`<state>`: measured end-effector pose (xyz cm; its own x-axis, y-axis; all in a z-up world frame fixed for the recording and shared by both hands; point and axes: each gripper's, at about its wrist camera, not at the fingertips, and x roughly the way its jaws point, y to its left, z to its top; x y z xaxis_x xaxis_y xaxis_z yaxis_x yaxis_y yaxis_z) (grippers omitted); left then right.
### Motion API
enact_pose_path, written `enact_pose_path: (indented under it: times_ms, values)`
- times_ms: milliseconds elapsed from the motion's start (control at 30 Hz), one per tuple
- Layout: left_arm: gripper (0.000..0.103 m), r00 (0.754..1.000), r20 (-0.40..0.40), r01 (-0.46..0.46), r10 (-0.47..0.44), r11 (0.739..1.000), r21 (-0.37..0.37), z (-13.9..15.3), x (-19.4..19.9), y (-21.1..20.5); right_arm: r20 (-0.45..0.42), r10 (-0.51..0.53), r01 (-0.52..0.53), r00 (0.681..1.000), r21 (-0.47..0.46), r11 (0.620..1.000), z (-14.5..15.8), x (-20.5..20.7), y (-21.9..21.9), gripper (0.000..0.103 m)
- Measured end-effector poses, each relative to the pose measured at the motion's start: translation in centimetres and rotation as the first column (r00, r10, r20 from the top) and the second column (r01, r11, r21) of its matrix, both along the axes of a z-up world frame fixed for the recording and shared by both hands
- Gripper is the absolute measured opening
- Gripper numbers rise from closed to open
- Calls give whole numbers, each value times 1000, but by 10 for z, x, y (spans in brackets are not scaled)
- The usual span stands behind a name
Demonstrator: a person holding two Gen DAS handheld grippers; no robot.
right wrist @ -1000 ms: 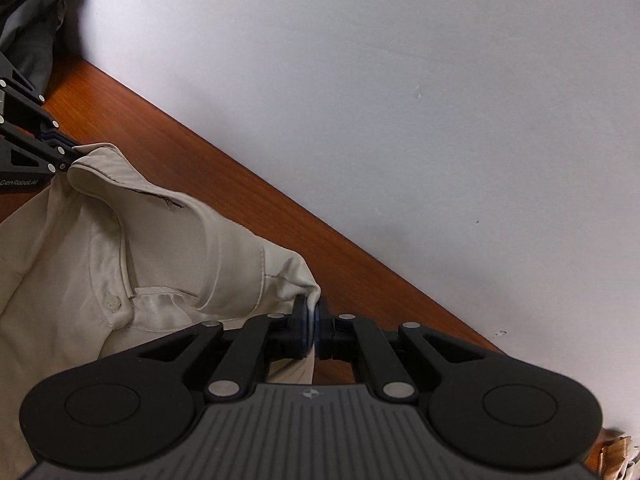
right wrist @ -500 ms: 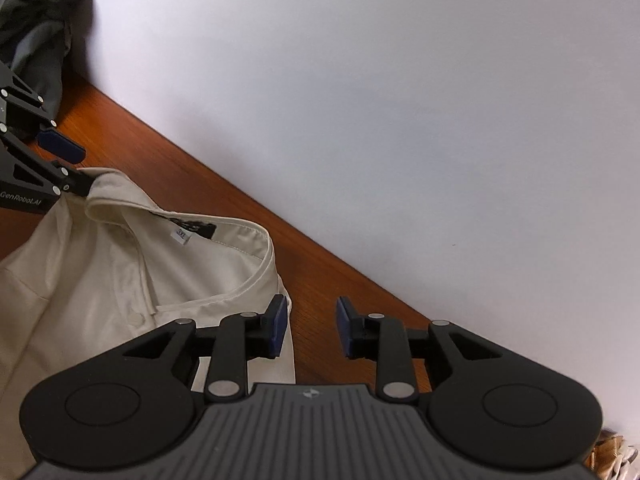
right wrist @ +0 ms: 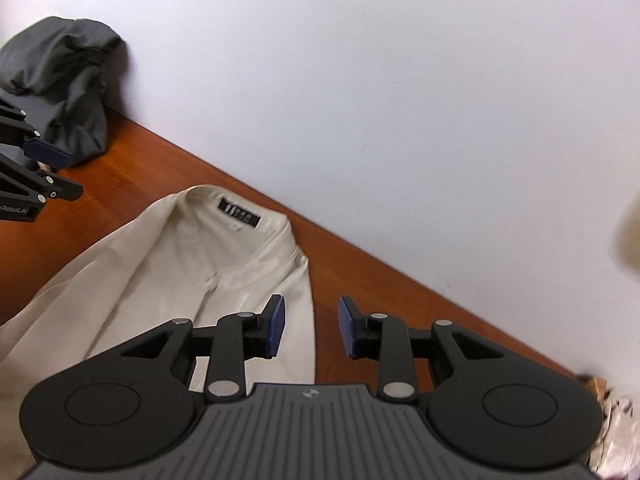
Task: Fold clothes
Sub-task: 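Lay the shirt flat on the table and open both grippers, then withdraw both open grippers above the flat shirt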
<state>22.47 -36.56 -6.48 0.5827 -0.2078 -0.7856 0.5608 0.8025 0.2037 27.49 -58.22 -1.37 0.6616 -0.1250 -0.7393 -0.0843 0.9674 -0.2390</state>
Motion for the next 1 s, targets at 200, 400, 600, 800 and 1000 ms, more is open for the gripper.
enact_pose_path:
  times_ms: [200,400,600,800,1000]
  values:
    - [38,1000,8,-3,3,1000,-27,8,-65,19,7,-20,20,1000,31,999,1,-101,24,34]
    - [38,1000,-8,-9,9,999,-39,6,-133,41,-7,-35,35,999,61,997,-6,-200,47,34]
    - [38,999,-24,-30,29,999,-38,0,-192,54,-17,-37,38,999,85,996,-10,-275,56,35]
    - [38,998,-24,-65,64,997,-31,-7,-242,65,-19,-29,31,999,106,994,-17,-329,69,35]
    - [38,995,-35,-94,93,995,-29,-11,-274,87,-29,-20,23,999,120,992,-28,-374,80,36]
